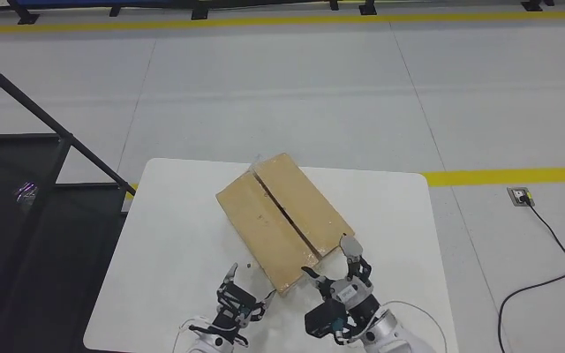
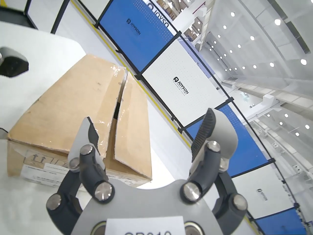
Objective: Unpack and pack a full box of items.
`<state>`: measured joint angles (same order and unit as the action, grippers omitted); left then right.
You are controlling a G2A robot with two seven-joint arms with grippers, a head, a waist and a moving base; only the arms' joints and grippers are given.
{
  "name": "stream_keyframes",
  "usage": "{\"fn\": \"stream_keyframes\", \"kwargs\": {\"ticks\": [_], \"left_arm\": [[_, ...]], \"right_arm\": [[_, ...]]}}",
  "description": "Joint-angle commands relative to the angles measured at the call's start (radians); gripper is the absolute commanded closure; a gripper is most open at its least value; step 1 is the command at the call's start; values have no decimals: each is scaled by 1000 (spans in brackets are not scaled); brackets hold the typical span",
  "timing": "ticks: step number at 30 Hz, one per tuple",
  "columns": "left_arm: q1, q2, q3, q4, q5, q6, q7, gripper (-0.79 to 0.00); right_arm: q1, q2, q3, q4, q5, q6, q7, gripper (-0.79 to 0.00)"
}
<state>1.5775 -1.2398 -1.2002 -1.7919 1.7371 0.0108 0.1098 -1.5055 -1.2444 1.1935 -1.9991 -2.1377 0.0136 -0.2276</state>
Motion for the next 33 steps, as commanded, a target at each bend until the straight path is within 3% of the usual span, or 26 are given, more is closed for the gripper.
{"fn": "stream_keyframes", "kwargs": {"ticks": [1,24,28,31,33], "left_arm": [[-1,-1,4,0,8,-3,-1,-785],[-39,-9,91,-11,122,-59,-9,-785],[-3,-2,48,-44,108,-58,15,-785],[48,8,-16,-86,65,-68,52,-785],[84,14,-69,-116,30,-64,76,-785]], "right_arm": [[-24,2,42,-14,172,-45,-44,-785],[-79,7,103,-22,266,-51,-81,-785],[-73,7,113,-11,345,-114,-53,-785],[-58,1,139,17,586,-174,44,-785],[-55,0,144,18,623,-174,64,-785]]}}
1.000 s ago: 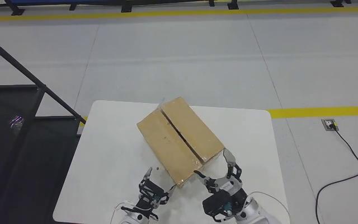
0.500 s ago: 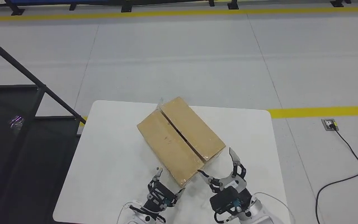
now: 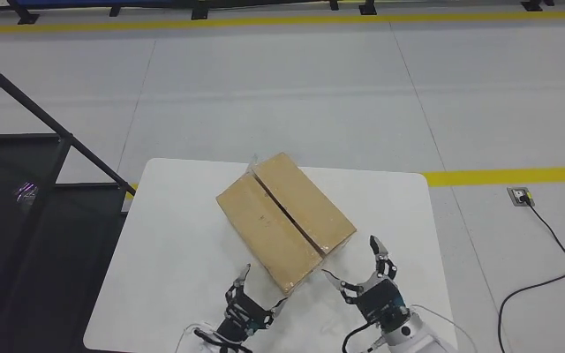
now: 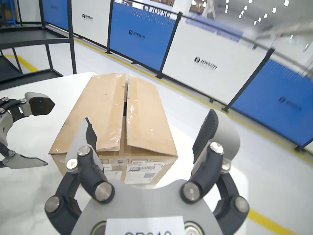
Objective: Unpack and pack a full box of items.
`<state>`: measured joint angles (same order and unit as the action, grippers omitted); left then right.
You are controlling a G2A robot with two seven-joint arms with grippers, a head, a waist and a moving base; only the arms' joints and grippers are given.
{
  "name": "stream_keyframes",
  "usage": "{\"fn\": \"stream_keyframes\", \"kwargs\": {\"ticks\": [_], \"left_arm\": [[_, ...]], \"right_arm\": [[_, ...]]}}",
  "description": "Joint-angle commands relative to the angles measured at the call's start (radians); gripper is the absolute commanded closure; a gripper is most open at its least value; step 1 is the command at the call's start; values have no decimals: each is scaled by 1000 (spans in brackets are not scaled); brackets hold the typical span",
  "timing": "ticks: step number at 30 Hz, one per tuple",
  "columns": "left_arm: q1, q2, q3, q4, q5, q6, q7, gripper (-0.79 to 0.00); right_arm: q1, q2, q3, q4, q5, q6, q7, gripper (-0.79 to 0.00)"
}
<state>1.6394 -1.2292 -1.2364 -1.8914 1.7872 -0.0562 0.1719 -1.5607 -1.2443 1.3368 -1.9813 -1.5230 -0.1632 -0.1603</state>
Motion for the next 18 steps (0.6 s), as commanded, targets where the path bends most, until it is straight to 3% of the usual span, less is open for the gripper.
{"fn": "stream_keyframes", "kwargs": {"ticks": [1,5,7,11,13,16,18], "left_arm": [[38,6,-62,-29,-37,10,24,-785],[90,13,-171,-56,-112,48,54,-785],[96,13,-221,-51,-166,70,54,-785],[88,13,-280,-24,-204,117,44,-785],[81,11,-293,-5,-222,130,42,-785],[70,9,-301,17,-244,152,42,-785],[62,6,-302,27,-265,169,36,-785]], "right_arm": [[0,0,1,0,8,3,-4,-785],[0,0,1,0,8,3,-4,-785],[-6,-5,-9,-4,107,-2,0,-785],[-2,-4,-19,-14,215,-109,30,-785],[3,-5,-28,-4,361,-172,89,-785],[35,-5,-38,24,704,-294,279,-785],[41,-4,-35,28,736,-308,307,-785]]}}
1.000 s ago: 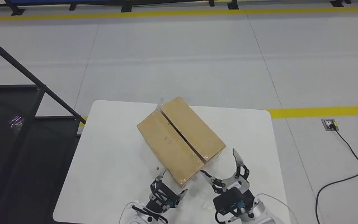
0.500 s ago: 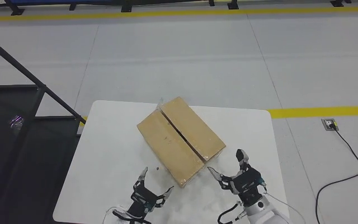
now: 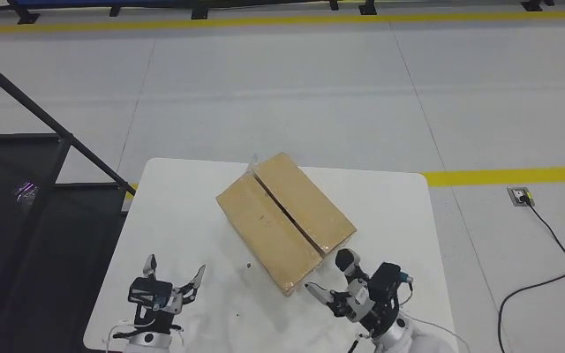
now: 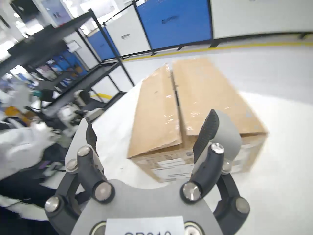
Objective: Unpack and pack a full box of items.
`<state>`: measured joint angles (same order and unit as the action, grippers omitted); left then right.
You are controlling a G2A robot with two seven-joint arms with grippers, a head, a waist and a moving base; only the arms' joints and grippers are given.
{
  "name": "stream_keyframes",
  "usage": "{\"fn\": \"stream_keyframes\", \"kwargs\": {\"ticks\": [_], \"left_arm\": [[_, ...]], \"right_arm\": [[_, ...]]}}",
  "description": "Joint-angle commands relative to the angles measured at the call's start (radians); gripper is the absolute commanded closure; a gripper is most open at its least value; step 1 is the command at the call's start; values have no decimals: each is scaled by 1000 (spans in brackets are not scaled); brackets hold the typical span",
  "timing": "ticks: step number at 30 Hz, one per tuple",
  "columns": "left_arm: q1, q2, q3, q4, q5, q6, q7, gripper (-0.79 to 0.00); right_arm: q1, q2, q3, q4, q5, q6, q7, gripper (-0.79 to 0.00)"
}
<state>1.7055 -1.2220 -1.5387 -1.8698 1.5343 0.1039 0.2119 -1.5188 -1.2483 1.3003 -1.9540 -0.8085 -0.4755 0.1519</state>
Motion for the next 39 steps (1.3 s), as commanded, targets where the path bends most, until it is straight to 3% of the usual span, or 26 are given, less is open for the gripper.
{"fn": "stream_keyframes", "kwargs": {"ticks": [1,7,10,14,19,26,35,39], "left_arm": [[-7,-2,2,9,-16,9,-7,-785],[-7,-2,2,9,-16,9,-7,-785],[-7,-2,2,9,-16,9,-7,-785],[-7,-2,2,9,-16,9,-7,-785],[-7,-2,2,9,-16,9,-7,-785],[-7,-2,2,9,-16,9,-7,-785],[-7,-2,2,9,-16,9,-7,-785],[-7,-2,2,9,-16,9,-7,-785]], "right_arm": [[0,0,2,1,21,5,-5,-785],[0,0,2,1,21,5,-5,-785],[-2,-2,-19,1,156,-5,18,-785],[15,-4,-9,31,371,68,88,-785],[44,2,14,63,524,127,226,-785],[90,3,8,103,588,204,292,-785],[147,-1,-34,141,611,220,323,-785],[157,-1,-42,142,621,198,329,-634]]}}
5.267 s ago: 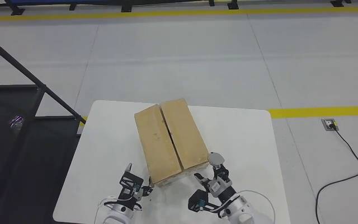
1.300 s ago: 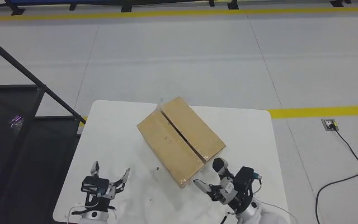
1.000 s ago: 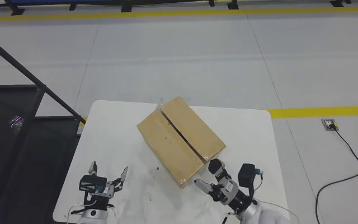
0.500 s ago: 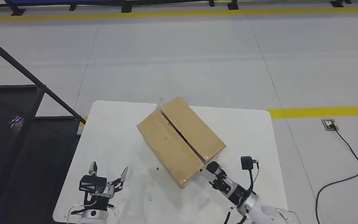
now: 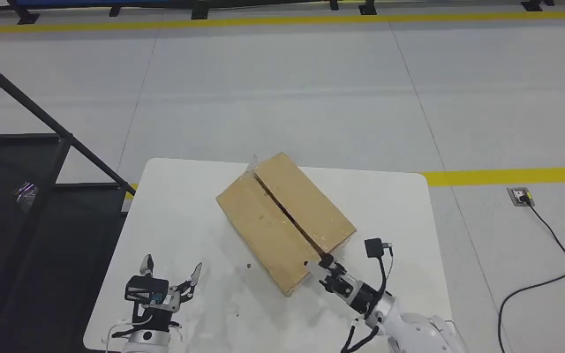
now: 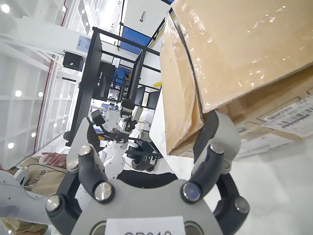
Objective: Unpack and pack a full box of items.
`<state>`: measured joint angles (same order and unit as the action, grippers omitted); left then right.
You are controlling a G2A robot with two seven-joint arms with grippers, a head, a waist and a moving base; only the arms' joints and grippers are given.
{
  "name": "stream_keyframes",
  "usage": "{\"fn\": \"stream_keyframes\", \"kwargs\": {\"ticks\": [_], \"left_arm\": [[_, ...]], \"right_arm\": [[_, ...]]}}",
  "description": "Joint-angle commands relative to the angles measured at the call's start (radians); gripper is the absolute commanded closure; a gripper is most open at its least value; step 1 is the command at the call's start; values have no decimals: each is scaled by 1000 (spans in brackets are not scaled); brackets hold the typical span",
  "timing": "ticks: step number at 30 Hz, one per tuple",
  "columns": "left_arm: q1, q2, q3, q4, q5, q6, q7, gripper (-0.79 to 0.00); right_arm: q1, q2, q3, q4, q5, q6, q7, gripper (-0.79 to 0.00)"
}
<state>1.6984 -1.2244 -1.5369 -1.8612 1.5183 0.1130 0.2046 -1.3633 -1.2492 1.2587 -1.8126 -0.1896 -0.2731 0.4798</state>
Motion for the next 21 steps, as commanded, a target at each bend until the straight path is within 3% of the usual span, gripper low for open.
{"fn": "stream_keyframes", "kwargs": {"ticks": [1,6,12,14,15,21], "left_arm": [[0,0,0,0,0,0,0,-785],[0,0,0,0,0,0,0,-785],[0,0,0,0,0,0,0,-785],[0,0,0,0,0,0,0,-785],[0,0,0,0,0,0,0,-785],[0,0,0,0,0,0,0,-785]], "right_arm": [[4,0,-2,1,3,-4,1,-576],[29,-4,-37,7,-46,43,-25,-388],[54,-11,-85,17,-116,89,-70,-271],[56,-12,-91,19,-123,86,-72,-148],[57,-12,-91,18,-126,84,-74,0],[54,-6,-95,12,-180,9,-41,0]]}}
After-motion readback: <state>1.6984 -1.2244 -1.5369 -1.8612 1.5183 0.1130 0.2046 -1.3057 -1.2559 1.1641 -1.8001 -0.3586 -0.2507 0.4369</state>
